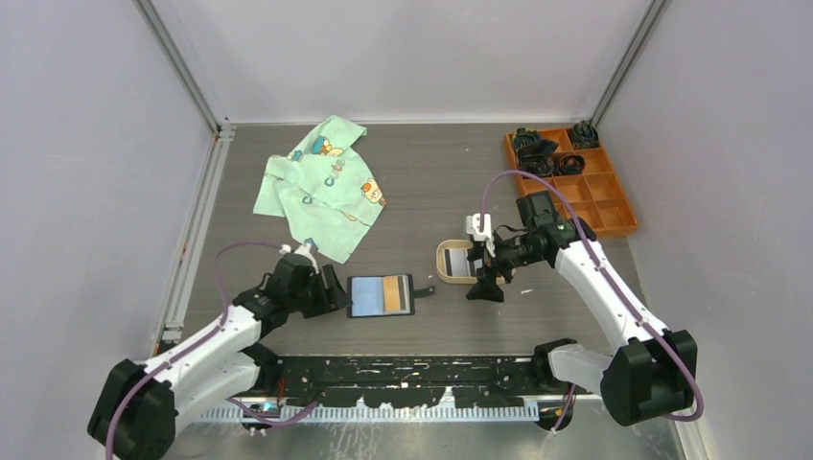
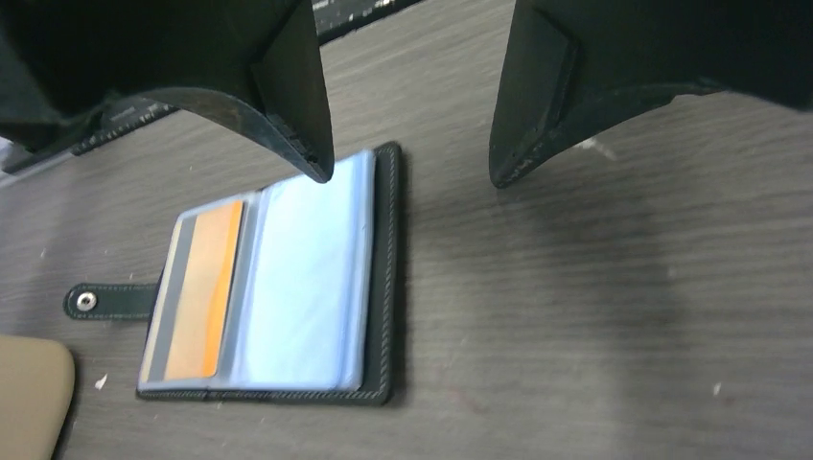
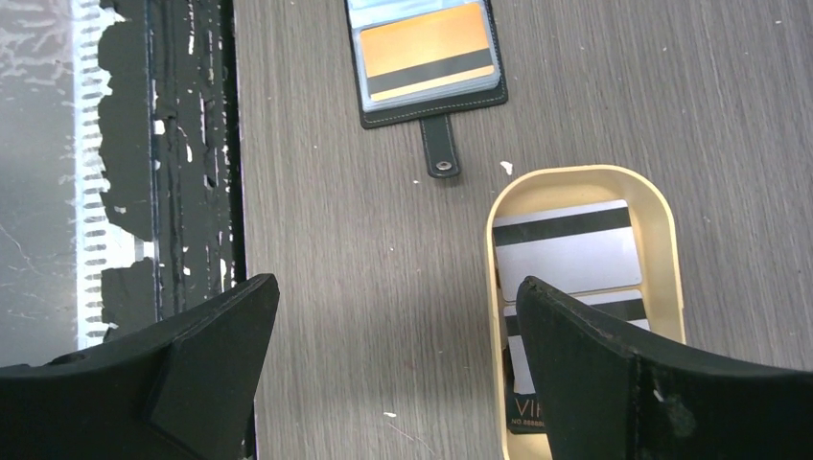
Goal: Put the credit cards into the card holder
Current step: Move the card holder to the center of the board.
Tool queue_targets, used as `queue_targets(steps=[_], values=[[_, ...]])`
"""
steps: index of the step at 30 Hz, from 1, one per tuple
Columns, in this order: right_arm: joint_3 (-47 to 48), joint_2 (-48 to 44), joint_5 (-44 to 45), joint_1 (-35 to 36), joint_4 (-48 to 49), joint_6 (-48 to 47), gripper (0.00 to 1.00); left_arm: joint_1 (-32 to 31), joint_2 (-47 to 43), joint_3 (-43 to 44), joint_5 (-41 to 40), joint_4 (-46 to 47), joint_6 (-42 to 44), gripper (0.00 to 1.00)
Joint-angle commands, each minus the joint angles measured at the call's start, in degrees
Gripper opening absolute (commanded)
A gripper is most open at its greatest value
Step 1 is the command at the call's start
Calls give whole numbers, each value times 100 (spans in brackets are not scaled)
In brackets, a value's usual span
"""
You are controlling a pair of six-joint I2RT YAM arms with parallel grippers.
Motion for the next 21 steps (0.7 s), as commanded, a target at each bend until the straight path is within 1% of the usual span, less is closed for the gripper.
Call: queue_targets(steps=[1, 3, 4, 7, 10, 17, 21], values=[[275, 6, 200, -21, 76, 120, 99, -469, 442, 215, -600, 588, -59, 61], [259, 24, 275, -16, 143, 204, 99, -560, 583, 281, -658, 673, -83, 60], [257, 20, 279, -12, 150, 205, 100, -574, 644, 301, -606, 744, -100, 58], [256, 0, 263, -8, 165, 222, 99, -624, 883, 417, -452, 808, -103, 47], [236, -1, 419, -8, 219, 256, 99, -711, 1154, 511, -437, 858, -108, 44], [70, 1, 1027, 106, 417, 54, 99, -1223, 1815, 848, -470, 1155, -198, 41], [-244, -54, 1710, 225, 929, -10, 100, -1488, 2167, 1101, -532, 1276, -225, 41]])
